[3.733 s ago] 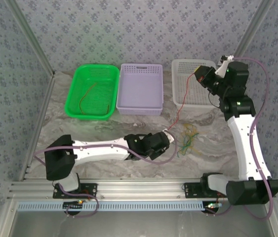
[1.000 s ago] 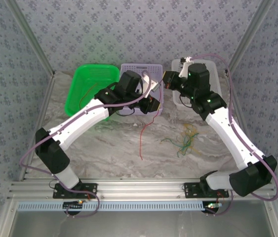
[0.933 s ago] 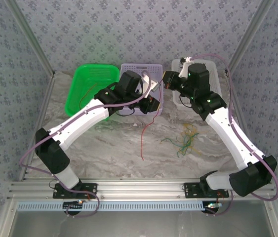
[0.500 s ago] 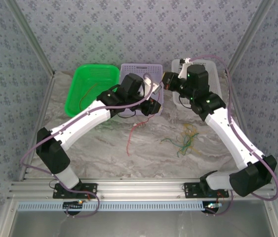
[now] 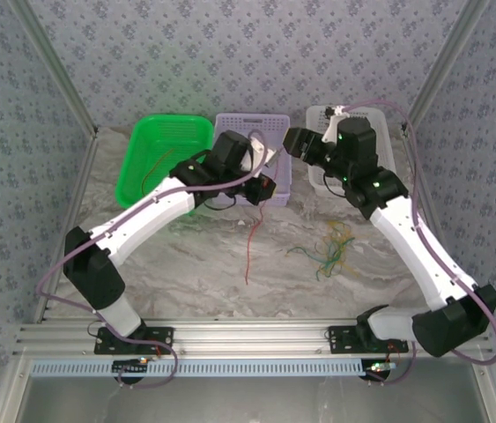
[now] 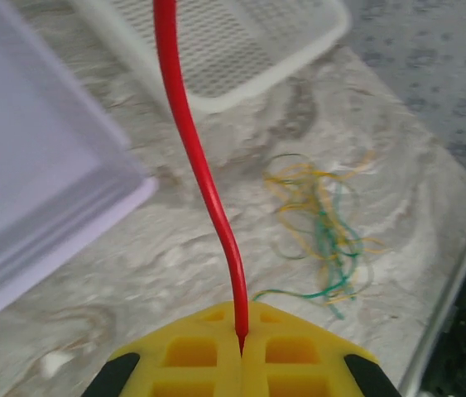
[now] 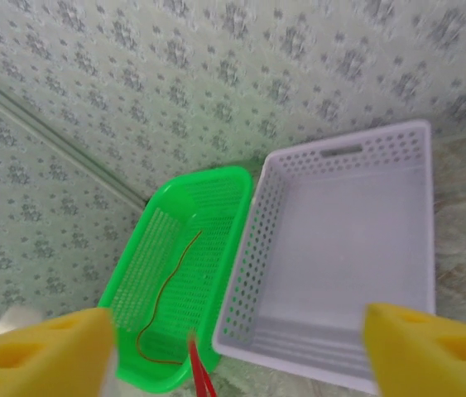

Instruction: Untangle the cables

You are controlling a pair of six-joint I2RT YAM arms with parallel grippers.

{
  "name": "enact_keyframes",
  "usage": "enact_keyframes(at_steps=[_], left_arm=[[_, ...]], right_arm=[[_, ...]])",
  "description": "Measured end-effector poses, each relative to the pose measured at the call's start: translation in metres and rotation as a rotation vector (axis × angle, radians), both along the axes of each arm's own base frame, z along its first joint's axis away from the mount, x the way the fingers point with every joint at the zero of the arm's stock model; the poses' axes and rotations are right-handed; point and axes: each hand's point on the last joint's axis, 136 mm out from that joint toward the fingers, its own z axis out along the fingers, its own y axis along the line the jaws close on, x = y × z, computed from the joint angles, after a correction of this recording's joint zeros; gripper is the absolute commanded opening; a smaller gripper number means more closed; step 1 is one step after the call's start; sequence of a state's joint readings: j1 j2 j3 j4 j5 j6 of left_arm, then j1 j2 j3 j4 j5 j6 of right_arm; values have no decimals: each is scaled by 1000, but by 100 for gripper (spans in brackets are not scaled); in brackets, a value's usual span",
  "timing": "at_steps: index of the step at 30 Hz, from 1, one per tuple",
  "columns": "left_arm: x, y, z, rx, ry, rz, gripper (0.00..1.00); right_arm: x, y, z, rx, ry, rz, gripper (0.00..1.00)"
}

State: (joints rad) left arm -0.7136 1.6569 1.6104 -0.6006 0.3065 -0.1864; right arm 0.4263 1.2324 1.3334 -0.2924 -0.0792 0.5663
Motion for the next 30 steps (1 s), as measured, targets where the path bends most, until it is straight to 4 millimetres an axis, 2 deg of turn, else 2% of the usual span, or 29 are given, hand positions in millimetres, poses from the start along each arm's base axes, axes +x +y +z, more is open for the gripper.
enact_keyframes(at_steps=[3, 5, 8, 11, 14, 17, 20, 23, 26, 30], left_arm=[[36, 48, 11, 36, -10, 119, 0], [61, 86, 22, 65, -34, 212, 0], [91, 144, 36, 105, -62, 355, 0], [121, 202, 44, 149, -91, 512, 0], [145, 243, 34, 198, -90, 630, 0], [170, 268, 16, 247, -67, 701, 0], [198, 278, 4, 283, -69, 743, 0], [220, 281, -13, 312, -62, 762, 0], [234, 283, -37, 351, -34, 773, 0], [243, 288, -79, 408, 34, 782, 0]], right_arm=[[-24, -14, 13, -4, -47, -20, 87], [-43, -20, 22, 1, -81, -23, 87], [-65, -21, 25, 2, -112, -7, 87], [-83, -10, 9, -22, -100, 34, 85], [-96, 6, -16, -64, -64, 89, 85], [-108, 22, -36, -108, -34, 138, 85], [-119, 34, -47, -131, -20, 180, 85], [-127, 43, -49, -137, -25, 211, 85], [-138, 56, -46, -133, -45, 262, 86], [-151, 73, -36, -116, -103, 328, 87]])
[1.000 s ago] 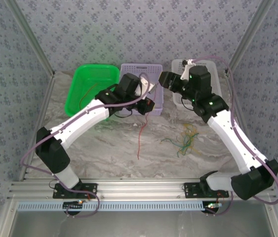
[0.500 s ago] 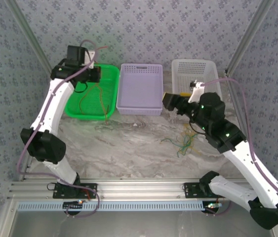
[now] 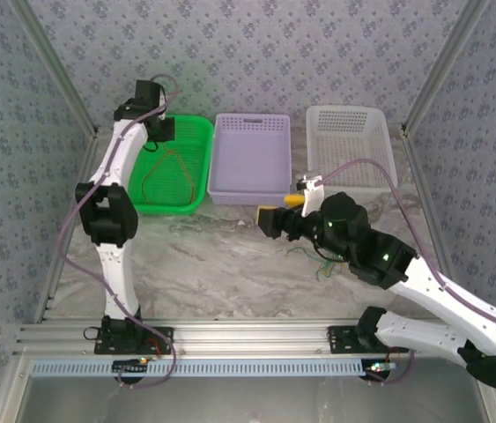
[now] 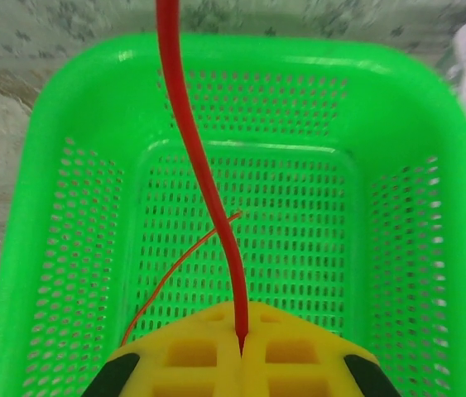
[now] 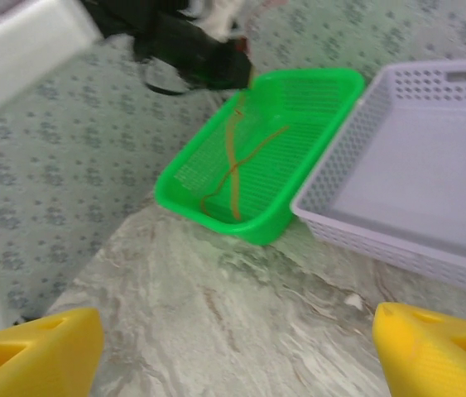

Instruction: Untangle the cables

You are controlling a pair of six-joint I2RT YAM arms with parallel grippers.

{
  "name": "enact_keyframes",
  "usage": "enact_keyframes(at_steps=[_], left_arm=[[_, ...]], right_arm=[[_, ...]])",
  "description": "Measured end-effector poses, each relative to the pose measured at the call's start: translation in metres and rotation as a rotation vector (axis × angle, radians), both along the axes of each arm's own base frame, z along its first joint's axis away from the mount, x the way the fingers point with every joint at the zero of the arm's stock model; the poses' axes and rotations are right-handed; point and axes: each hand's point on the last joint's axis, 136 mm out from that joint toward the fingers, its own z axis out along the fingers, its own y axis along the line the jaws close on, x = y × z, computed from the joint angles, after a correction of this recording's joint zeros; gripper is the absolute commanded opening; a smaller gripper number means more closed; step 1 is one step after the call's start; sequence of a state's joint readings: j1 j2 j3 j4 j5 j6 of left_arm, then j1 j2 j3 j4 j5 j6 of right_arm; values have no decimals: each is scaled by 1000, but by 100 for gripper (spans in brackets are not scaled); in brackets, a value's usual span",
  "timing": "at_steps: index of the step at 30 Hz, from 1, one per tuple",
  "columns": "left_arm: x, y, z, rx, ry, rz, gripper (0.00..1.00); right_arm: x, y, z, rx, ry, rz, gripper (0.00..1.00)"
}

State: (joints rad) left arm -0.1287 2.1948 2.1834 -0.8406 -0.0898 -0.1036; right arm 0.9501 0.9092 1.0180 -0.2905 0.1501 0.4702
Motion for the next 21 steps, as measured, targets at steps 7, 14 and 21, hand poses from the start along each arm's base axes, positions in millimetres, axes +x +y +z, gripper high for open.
enact_keyframes(at_steps=[7, 14, 21], left_arm=[[0, 9, -60, 34, 126, 32, 0], [-2, 20, -77, 92, 161, 64, 0], [5, 22, -66, 107, 136, 77, 19]], right_arm=[[-10, 13, 19, 28, -86, 36, 87], [-6, 18, 15, 10, -93, 27, 87], [-4, 18, 13, 3, -92, 17, 87]])
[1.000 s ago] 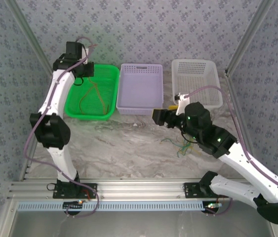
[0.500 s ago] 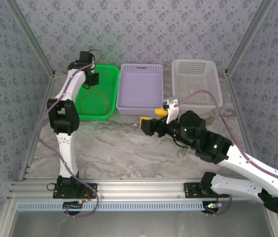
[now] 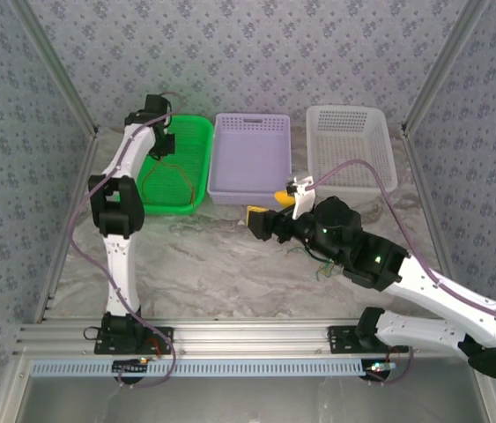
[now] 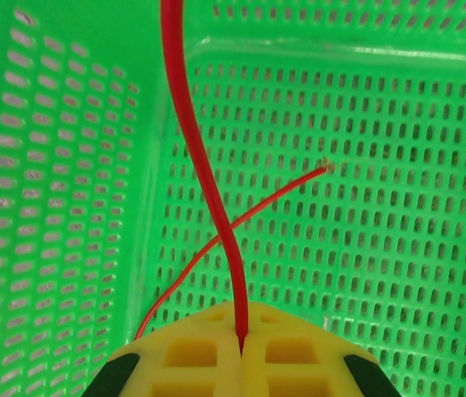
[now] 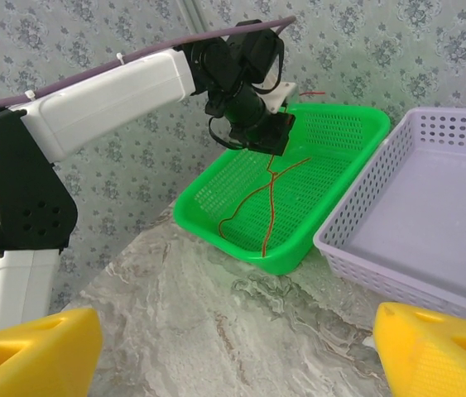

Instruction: Untangle the cables

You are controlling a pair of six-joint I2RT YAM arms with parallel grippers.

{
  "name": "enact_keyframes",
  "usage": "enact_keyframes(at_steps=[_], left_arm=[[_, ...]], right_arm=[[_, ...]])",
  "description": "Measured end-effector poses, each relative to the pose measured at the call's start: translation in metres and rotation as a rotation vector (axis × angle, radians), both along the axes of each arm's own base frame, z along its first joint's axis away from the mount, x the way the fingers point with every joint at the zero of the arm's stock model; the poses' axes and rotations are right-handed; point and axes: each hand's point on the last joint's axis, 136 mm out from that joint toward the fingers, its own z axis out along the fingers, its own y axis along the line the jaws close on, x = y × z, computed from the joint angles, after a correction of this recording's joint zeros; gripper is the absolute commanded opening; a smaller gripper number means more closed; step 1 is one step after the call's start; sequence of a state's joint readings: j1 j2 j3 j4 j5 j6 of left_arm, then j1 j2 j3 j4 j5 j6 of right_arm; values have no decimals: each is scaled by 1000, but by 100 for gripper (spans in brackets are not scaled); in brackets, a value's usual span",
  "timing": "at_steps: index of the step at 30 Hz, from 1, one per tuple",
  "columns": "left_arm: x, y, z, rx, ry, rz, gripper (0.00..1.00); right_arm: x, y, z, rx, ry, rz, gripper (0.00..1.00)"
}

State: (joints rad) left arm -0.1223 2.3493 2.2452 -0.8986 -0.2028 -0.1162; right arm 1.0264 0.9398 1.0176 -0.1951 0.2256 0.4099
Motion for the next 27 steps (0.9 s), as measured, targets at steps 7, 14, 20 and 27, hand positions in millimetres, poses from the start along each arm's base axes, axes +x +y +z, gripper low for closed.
enact_keyframes(at_steps=[7, 14, 20, 27], left_arm=[[-1, 3, 0, 4, 7, 31, 49], [-8, 9, 23, 8, -21, 82, 48], [-34, -1, 104, -66, -156, 111, 48], [-152, -142, 186, -327, -321, -222, 48]], right_arm=[[1, -2, -1, -4, 0, -12, 88], [3, -5, -1, -10, -2, -31, 88], [22, -47, -15, -37, 70, -202, 85], [53, -154, -77, -58, 376, -619, 75]])
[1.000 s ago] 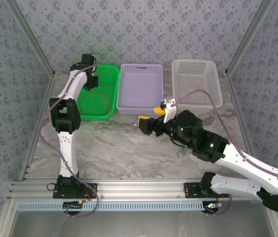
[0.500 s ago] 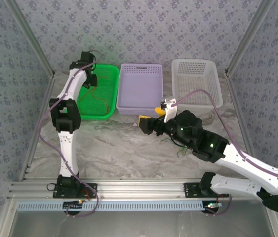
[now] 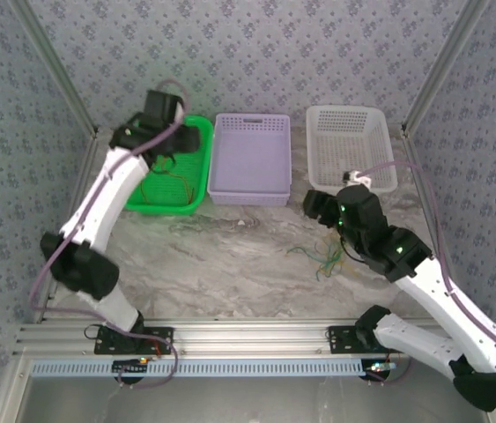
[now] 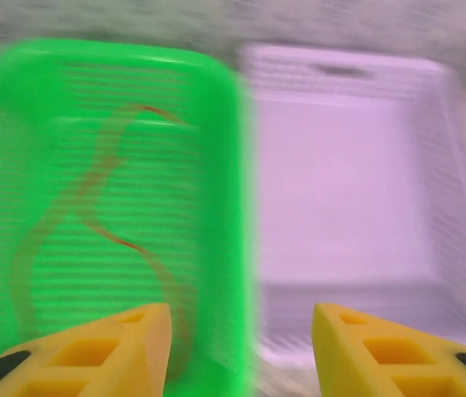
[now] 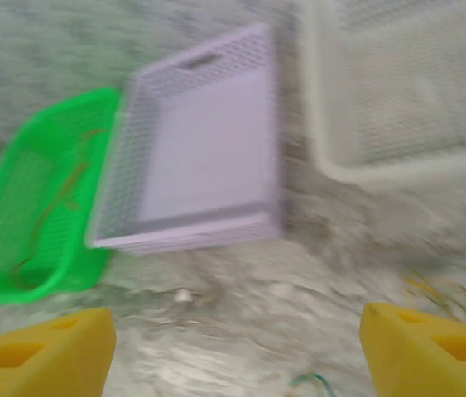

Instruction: Untangle the cables

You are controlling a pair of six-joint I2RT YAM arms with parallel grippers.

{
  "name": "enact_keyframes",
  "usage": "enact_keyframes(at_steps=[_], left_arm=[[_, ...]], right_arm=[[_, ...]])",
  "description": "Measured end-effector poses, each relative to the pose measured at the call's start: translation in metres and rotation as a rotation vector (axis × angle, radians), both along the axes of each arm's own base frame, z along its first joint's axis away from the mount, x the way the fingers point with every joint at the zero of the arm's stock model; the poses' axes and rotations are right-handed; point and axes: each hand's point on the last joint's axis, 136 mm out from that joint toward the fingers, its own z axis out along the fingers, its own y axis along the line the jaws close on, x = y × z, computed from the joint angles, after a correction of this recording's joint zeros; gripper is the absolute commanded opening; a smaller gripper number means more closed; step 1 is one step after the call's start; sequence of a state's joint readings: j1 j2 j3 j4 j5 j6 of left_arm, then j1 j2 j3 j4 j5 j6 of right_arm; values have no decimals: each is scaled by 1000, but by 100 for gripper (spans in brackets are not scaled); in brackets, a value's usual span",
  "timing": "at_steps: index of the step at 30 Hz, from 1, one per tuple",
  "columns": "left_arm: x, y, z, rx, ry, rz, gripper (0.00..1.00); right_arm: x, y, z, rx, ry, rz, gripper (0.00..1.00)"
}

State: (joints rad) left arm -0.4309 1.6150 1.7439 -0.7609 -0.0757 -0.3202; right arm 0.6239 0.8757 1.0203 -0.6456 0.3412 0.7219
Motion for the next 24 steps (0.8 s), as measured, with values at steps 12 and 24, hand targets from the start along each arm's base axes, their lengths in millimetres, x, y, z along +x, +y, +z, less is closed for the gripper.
enact_keyframes(at_steps=[12, 24], left_arm=[[-195, -172, -164, -75, 305, -443, 44], [-215, -237, -200, -87, 321, -502, 52]], right_arm=[[-47, -82, -203, 56, 539, -340, 55], [-17, -89, -216, 215, 493, -378, 43]])
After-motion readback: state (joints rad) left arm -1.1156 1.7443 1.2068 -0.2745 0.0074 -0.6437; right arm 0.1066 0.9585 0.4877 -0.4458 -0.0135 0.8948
